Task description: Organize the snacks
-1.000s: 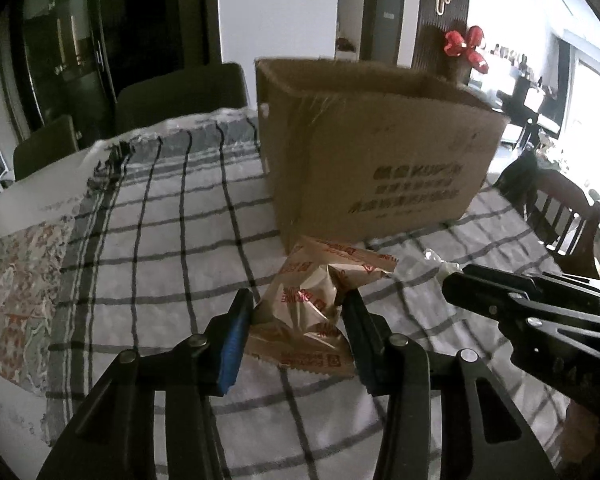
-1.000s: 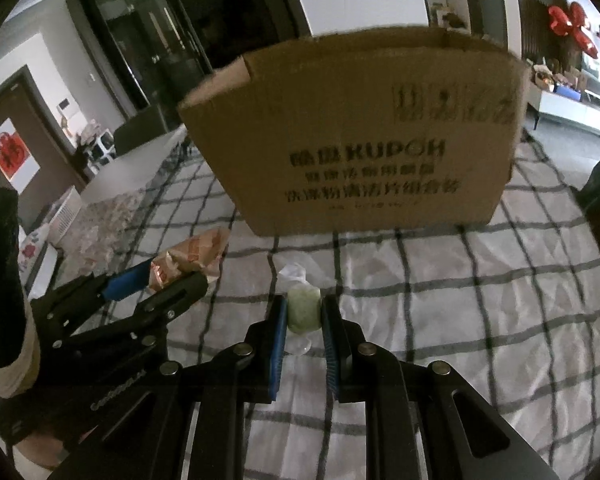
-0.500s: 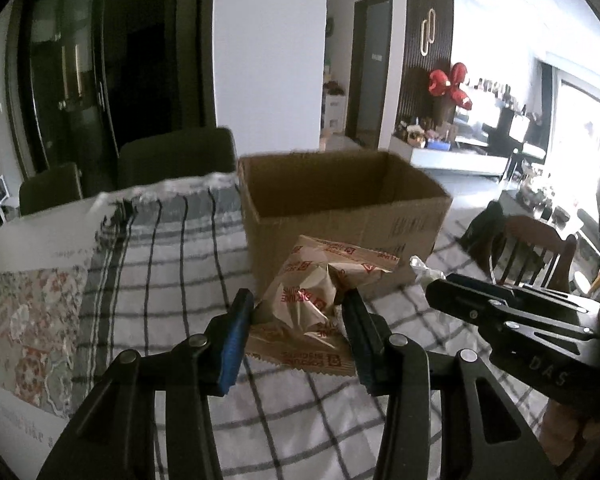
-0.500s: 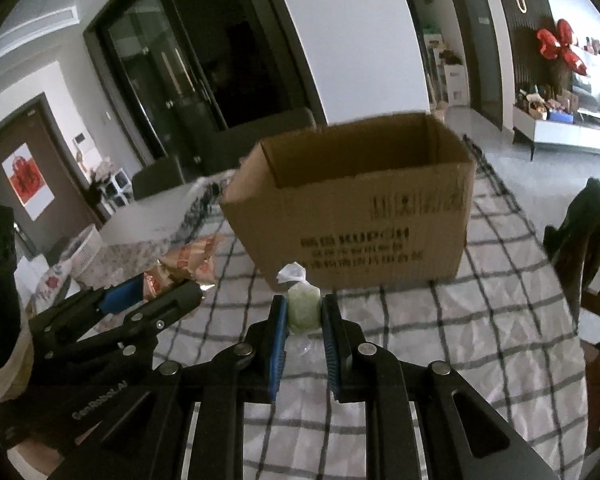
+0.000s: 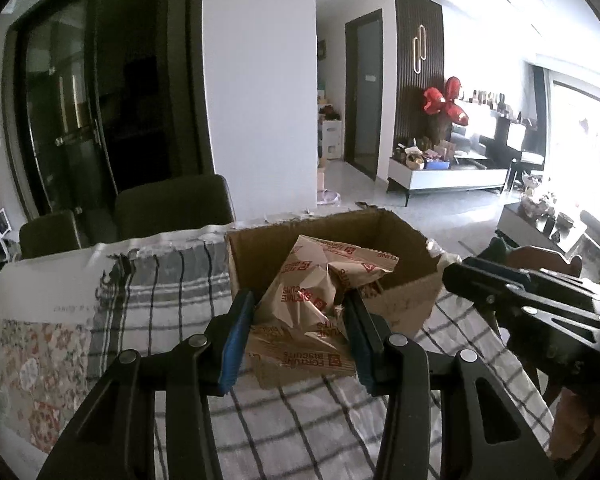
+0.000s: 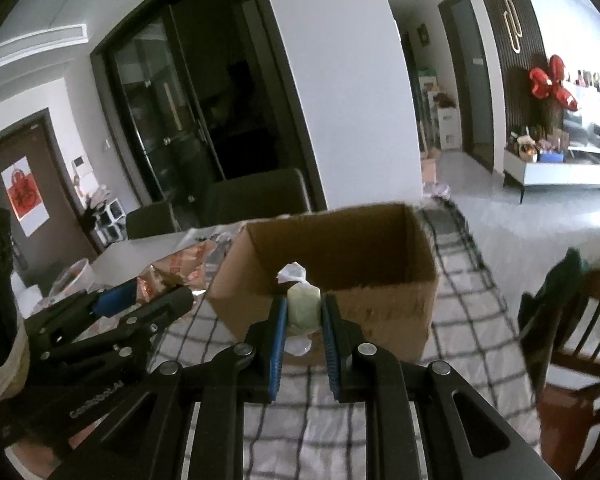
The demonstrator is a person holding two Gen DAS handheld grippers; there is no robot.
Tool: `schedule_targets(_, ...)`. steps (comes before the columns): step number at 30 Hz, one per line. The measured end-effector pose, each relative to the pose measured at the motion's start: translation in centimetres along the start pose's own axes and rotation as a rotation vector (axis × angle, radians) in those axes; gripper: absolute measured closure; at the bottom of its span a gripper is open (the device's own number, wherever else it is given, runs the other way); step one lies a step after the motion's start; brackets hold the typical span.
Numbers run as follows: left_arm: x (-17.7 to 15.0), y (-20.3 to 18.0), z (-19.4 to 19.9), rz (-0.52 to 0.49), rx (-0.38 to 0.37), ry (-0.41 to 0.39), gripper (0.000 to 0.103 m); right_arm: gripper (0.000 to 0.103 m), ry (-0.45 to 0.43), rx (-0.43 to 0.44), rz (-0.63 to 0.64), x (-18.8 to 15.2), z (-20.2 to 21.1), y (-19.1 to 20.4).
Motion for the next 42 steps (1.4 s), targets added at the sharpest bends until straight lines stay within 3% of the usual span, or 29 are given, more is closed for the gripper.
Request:
schedule_targets(17, 3.1, 0.7, -8.3, 0.017, 0.031, 0.067, 0.055, 0.084, 0.009, -0.027, 0.051, 4.5, -6.5, -3.2)
schedule_targets(19, 3.2, 0.9, -8.6, 0.020, 0.048, 0.075, 0.036, 0.083, 0.019, -0.036, 0.048, 4.6, -7.1, -3.5)
schedule_targets(21, 3.4, 1.2, -8.6, 0.033, 0.068, 0.069, 0.029, 0.069, 0.042, -0.067, 0.033, 4.6, -7.7, -4.3)
schedule_targets(22, 3.5, 1.3, -8.5, 0.037, 0.076, 0.066, 0.029, 0.057, 0.044, -0.079, 0.025, 4.6, -7.8, -4.6)
schedule_targets(27, 2.9, 1.7, -6.7, 0.036, 0.124, 0.052, 0.021, 0.054, 0.049, -0.124, 0.022, 4.0, -7.2, -5.4)
schedule_targets(29, 2.7, 1.8, -5.8, 0.032, 0.142, 0.039, 0.020, 0.045, 0.051, -0.136, 0.023, 3.6, -6.5, -5.4)
schedule_targets(42, -1.6, 0.0, 4.8, 0.015, 0.181, -0.064, 0.003, 0.027, -0.008, -0.180, 0.008, -1.0, 3.8, -3.8)
Point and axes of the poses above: each gripper's, at about its wrist camera, not at the fingertips, and z roughly against the way its jaws point, y to its left, x to its top, the point moved 9 cm from there along -z, roughly the way its jaws point, and after that the axes turned 2 degrees about z, right-handed, at the moved point
